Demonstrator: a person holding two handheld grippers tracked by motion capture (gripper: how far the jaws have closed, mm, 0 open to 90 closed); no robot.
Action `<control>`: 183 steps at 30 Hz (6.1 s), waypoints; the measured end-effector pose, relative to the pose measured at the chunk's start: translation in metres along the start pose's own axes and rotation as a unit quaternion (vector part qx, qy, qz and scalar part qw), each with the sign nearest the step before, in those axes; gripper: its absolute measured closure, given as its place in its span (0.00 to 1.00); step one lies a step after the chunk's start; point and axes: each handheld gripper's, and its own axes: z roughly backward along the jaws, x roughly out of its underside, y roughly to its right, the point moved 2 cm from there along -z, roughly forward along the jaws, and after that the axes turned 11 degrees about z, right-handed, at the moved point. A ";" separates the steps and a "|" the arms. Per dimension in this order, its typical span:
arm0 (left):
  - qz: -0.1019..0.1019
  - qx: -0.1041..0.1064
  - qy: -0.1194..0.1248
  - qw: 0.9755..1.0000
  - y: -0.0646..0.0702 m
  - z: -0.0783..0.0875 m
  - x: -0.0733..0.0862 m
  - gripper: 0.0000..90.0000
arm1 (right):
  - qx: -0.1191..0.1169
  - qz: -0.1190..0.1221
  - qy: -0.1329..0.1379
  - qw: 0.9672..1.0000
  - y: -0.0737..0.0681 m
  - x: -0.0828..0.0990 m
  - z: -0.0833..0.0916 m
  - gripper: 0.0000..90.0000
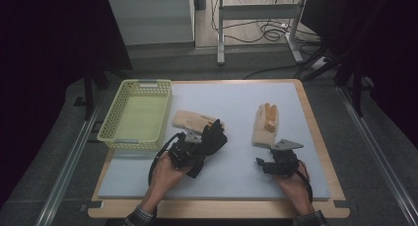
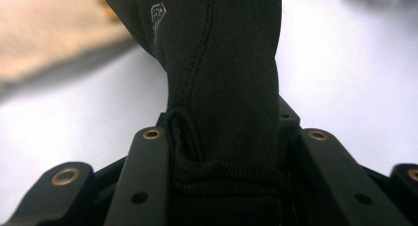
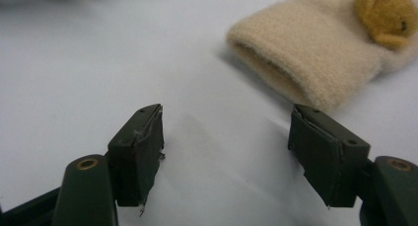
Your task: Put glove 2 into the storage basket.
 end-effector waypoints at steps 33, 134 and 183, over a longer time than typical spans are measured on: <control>0.091 -0.140 0.038 0.985 -0.147 0.078 -0.056 0.67 | 0.000 0.001 0.002 1.000 0.000 0.000 0.000 0.32; 0.026 -0.035 0.075 0.996 -0.108 0.073 -0.005 0.00 | 0.001 0.000 0.000 1.000 0.000 0.000 0.000 0.31; 0.005 0.001 0.030 1.000 -0.035 -0.014 0.085 0.00 | -0.001 -0.005 -0.008 1.000 -0.002 -0.003 0.000 0.29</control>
